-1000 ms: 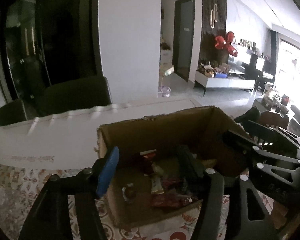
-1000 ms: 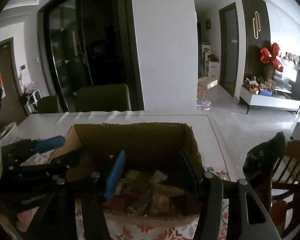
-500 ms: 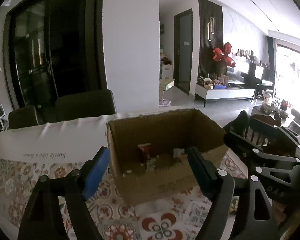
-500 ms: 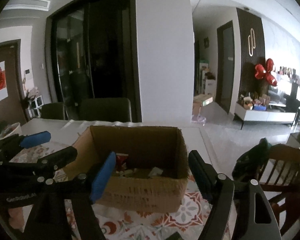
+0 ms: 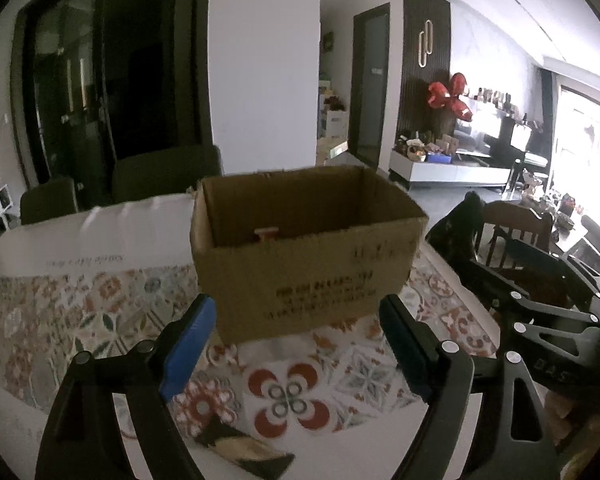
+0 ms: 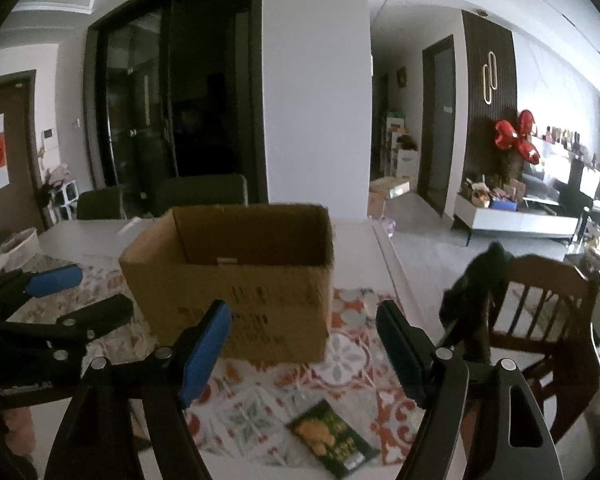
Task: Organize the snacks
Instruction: 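Withdraw both tools from the box toward the last snacks, then grasp the green cracker packet with the right tool while the left tool grasps the black-gold bar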
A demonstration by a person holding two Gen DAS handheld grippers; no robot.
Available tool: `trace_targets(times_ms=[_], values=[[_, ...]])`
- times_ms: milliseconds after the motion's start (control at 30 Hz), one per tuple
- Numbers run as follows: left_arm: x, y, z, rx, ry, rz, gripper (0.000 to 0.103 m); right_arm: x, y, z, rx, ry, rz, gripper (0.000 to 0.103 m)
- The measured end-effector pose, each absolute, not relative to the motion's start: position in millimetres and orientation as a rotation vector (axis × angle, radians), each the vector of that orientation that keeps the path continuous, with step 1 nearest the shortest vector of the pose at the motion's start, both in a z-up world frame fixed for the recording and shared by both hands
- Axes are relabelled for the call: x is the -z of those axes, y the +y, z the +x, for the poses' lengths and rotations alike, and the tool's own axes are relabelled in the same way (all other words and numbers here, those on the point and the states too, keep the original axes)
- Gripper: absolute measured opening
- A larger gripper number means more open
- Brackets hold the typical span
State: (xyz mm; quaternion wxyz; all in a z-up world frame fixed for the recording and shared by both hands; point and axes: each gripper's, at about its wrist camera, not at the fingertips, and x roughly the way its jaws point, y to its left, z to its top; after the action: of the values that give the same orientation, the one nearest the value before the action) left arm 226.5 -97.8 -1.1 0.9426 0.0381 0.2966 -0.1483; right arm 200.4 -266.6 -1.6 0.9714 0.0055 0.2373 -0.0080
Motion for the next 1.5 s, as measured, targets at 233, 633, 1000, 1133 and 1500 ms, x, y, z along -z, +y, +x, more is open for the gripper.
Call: trace_targets(times_ms=[233,633,1000,1133,1500], values=[[28.1,-105.8,213.8,0.252,0.682,0.066,0.085,28.1,-277.5,193.5,-0.007,0.563,0.008,0.076],[78.3,-115.8,202.4,0.095,0.83,-0.005,0.089,82.0,-295.9,206.1,-0.102,0.798,-0.007,0.076],[100.2,-129.3,203.1,0.04,0.881,0.003,0.089,124.4,-298.6,231.7,-0.171,0.978,-0.107,0.075],[104.5,-132.2,205.9,0.036,0.897,0.0,0.089,133.2,-296.9,237.1,-0.178,0.998,-0.155,0.075],[106.0,-135.8,209.2,0.021,0.895,0.011,0.089,140.3,-302.2,246.0,-0.196,0.989,-0.146,0.064]])
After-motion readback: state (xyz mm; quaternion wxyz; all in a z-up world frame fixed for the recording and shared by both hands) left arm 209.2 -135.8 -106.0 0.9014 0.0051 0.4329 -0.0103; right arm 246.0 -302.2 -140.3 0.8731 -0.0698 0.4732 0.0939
